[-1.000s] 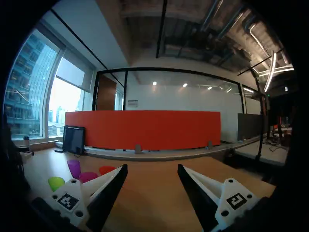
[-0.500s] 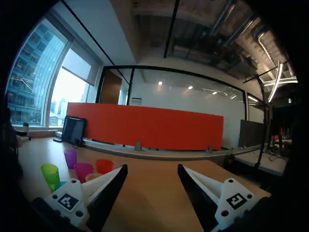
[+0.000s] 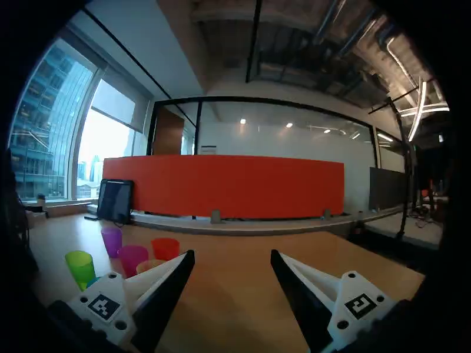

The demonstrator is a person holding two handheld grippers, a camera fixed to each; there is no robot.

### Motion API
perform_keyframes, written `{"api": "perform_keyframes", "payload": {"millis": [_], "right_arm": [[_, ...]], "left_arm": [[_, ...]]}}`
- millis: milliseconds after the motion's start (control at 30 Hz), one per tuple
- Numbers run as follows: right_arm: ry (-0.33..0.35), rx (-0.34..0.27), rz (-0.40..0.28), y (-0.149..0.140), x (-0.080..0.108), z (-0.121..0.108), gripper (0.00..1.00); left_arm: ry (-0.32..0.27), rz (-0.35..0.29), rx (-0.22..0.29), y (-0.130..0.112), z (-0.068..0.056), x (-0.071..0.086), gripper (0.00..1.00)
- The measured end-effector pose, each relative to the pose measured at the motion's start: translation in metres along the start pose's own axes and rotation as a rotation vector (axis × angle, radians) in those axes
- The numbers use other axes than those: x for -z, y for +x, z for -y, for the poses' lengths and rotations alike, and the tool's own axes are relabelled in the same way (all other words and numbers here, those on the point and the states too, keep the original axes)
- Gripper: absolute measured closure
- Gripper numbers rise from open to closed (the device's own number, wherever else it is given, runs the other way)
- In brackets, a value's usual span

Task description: Pour water

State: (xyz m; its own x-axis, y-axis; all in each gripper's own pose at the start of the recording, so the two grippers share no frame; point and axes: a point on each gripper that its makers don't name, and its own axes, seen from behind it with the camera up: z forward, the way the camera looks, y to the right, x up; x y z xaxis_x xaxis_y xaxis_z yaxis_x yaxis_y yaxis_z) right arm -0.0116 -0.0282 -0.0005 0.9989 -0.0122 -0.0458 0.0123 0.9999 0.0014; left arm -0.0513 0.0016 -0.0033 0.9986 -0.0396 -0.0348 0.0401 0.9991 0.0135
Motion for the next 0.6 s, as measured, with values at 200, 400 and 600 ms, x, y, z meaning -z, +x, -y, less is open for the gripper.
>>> {"api": "perform_keyframes", "payload": {"millis": [200, 400, 600], "right_arm": [[0.0, 0.0, 0.004, -0.006, -0.002, 0.002, 0.0], [-0.009, -0.023, 0.014, -0.011, -0.004, -0.004, 0.0], [-0.015, -0.037, 0.025, -0.019, -0.004, -0.008, 0.0]], "left_arm": [[0.0, 0.0, 0.0, 0.0, 0.0, 0.0, 0.01], [0.0, 0.0, 0.0, 0.0, 0.001, 0.001, 0.01], [0.0, 0.0, 0.0, 0.0, 0.001, 0.0, 0.01]]}}
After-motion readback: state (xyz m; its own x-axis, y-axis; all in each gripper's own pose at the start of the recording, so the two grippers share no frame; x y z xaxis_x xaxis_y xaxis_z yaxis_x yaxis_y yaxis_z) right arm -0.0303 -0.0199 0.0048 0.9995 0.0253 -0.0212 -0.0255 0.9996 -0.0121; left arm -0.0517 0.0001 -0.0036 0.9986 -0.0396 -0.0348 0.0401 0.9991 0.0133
